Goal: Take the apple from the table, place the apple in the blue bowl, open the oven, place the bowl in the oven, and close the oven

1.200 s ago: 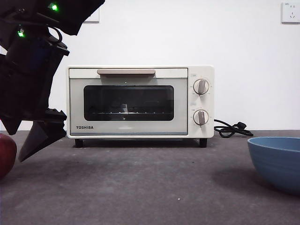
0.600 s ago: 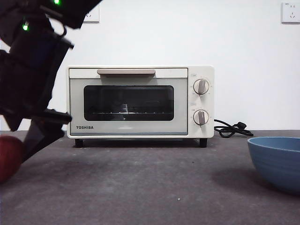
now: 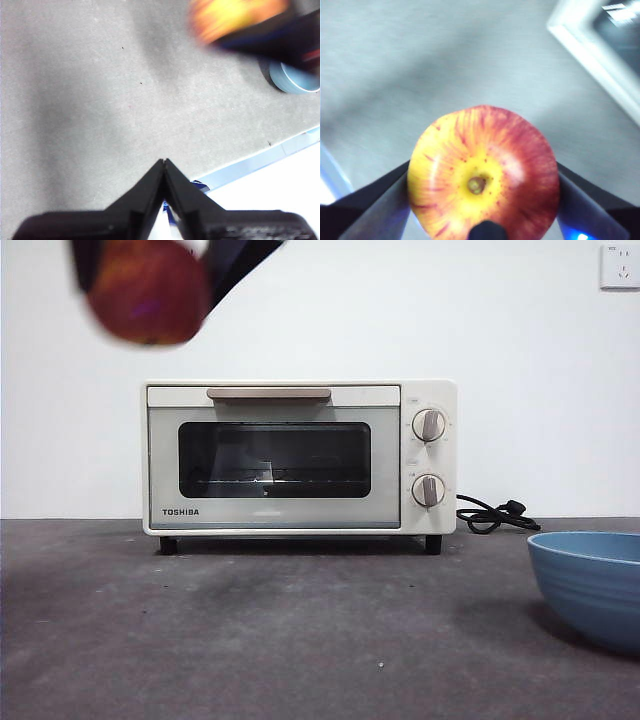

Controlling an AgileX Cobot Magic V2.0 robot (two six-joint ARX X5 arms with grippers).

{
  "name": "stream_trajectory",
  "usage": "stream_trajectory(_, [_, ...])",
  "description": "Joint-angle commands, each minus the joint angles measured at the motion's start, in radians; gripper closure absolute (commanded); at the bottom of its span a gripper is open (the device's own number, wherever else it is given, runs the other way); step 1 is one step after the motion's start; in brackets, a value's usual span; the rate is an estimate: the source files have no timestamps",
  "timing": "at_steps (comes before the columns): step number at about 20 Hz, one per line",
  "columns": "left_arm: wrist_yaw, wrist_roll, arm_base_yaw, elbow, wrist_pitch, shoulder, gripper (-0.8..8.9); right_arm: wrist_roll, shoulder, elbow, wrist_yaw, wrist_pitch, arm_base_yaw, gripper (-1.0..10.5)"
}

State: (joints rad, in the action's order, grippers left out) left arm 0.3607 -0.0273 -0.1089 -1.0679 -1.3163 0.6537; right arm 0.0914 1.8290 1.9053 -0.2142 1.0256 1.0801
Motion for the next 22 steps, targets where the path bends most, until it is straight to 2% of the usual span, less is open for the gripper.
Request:
stream_trajectory(1, [0.005, -0.008, -0.004, -0.003, 0.014, 0.007, 8.18, -0.016, -0.08, -0.002, -0.042, 0.072, -0.007, 9.5])
stream_trajectory(6, [0.005, -0.026, -0.004, -0.003, 0.033, 0.03, 8.18, -0.01, -0.27, -0.092, -0.077, 0.169, -0.046, 9.5])
stream_trajectory(9, [0.005, -0.026, -0.004, -0.003, 0.034, 0.038, 8.18, 0.02, -0.446, -0.313, -0.079, 0.137, -0.128, 9.5])
stream_trajectory(13, [0.005, -0.026, -0.004, -0.003, 0.06, 0.053, 8.18, 0.07, -0.684, -0.605, -0.061, 0.078, -0.298, 9.5])
stream_trajectory(15, [0.005, -0.026, -0.004, -0.003, 0.074, 0.067, 8.18, 0.074, -0.778, -0.71, -0.014, 0.024, -0.391, 9.5])
stream_trajectory(19, [0.006, -0.026, -0.004, -0.003, 0.09, 0.117, 8.18, 0.074, -0.882, -0.915, 0.168, -0.127, -0.526, 9.5])
stream_trajectory(22, [0.005, -0.025, -0.004, -0.003, 0.097, 0.151, 8.18, 0.082, -0.89, -1.07, 0.211, -0.241, -0.579, 9.5])
